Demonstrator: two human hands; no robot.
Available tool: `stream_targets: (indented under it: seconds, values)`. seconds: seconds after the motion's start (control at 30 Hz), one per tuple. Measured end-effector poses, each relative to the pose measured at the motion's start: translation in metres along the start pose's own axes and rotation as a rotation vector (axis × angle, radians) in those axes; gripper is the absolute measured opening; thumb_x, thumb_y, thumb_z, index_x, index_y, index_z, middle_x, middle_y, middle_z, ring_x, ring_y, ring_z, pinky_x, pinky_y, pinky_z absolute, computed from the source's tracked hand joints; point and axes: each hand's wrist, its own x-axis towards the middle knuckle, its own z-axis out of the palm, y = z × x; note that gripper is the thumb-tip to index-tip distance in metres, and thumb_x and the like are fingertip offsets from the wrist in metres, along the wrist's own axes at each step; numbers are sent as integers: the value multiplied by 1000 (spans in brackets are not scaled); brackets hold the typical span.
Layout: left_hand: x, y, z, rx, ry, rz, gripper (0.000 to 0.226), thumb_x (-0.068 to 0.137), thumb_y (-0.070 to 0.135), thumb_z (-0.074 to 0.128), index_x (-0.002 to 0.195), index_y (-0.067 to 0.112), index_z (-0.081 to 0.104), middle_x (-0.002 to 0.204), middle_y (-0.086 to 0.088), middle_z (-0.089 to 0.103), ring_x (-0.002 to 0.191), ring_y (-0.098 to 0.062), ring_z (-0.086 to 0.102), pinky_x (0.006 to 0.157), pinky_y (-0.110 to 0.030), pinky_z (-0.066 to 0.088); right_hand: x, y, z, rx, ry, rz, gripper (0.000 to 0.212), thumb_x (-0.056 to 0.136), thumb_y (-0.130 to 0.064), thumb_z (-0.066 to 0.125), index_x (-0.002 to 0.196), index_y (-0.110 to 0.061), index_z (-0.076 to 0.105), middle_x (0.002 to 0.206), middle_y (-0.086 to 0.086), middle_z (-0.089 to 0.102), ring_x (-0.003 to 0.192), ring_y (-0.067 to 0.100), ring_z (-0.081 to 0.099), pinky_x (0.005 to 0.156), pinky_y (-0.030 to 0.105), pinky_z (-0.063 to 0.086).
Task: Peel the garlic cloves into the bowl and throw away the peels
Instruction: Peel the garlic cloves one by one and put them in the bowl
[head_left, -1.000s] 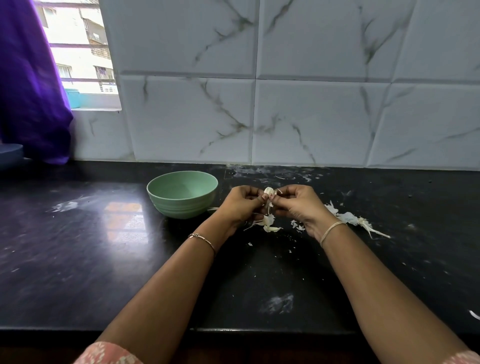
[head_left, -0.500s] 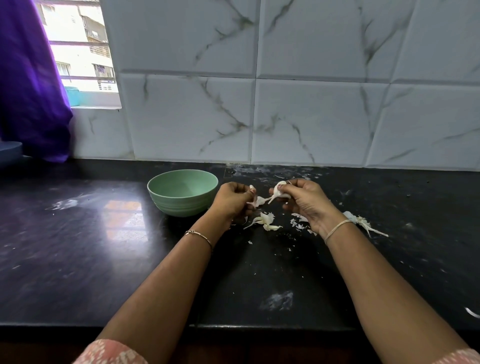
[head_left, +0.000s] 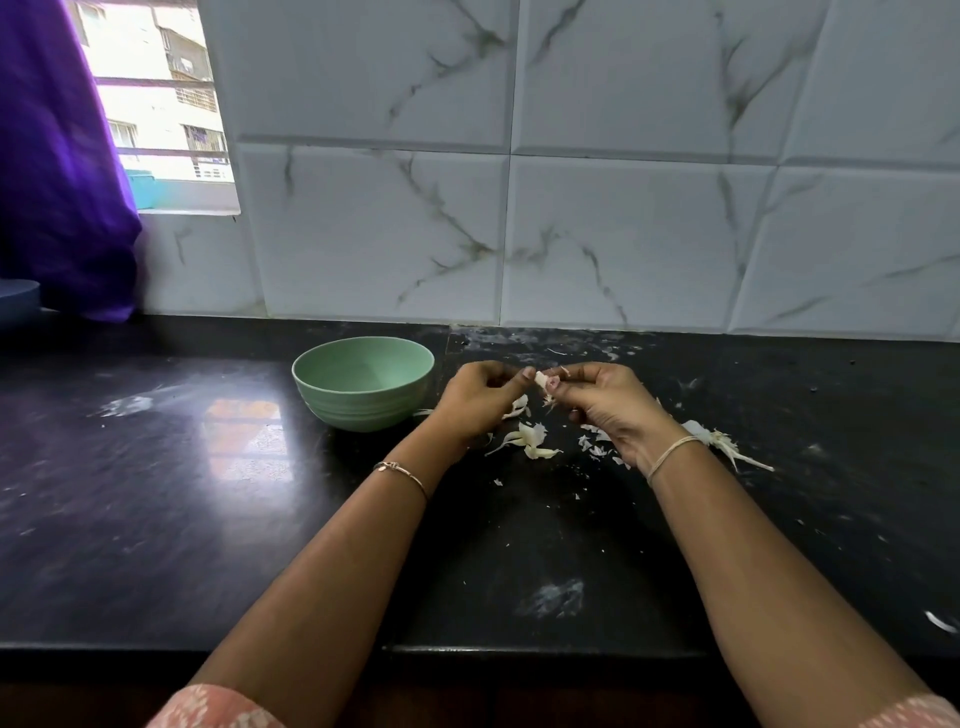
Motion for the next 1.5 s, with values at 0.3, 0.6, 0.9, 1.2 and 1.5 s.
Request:
stream_targets:
  seconds: [0.3,0.6,0.9,1.2,1.5]
  values:
    - [-5,-1,2,-493,-51,-225,11,80,13,77,85,5,71,62,-6,62,52,-12,56,54,-23,51,1,0,6,-194,8,-214,15,82,-3,75,81,-13,63,82,17,72,59,7,64,65,23,53]
    - [-6,1,3,-466,4,-231,10,87,12,71,79,7,68,56,-4,64,49,-10,59,53,-22,54,1,3,7,-580,130,-371,13,77,-18,81,80,-20,68,73,-2,71,68,8,66,64,22,54]
    - [-5,7,-3,-547,8,-256,13,91,20,68,88,8,65,73,-4,60,54,-6,58,48,-20,53,3,4,-1,-606,61,-265,3,89,-15,69,87,-16,69,73,1,70,62,11,65,64,22,54]
    - [-6,7,-3,-463,-1,-198,10,95,16,62,90,9,58,77,-2,67,58,-9,57,50,-24,56,3,7,0,-562,4,-214,20,95,-5,58,107,-14,71,76,-3,71,60,4,63,56,11,46]
    - [-11,15,-4,-505,-29,-241,9,92,10,64,83,8,63,75,-4,67,56,-10,60,56,-25,56,3,0,0,-389,93,-305,17,91,-4,63,95,-20,68,91,-5,71,90,12,68,85,30,57]
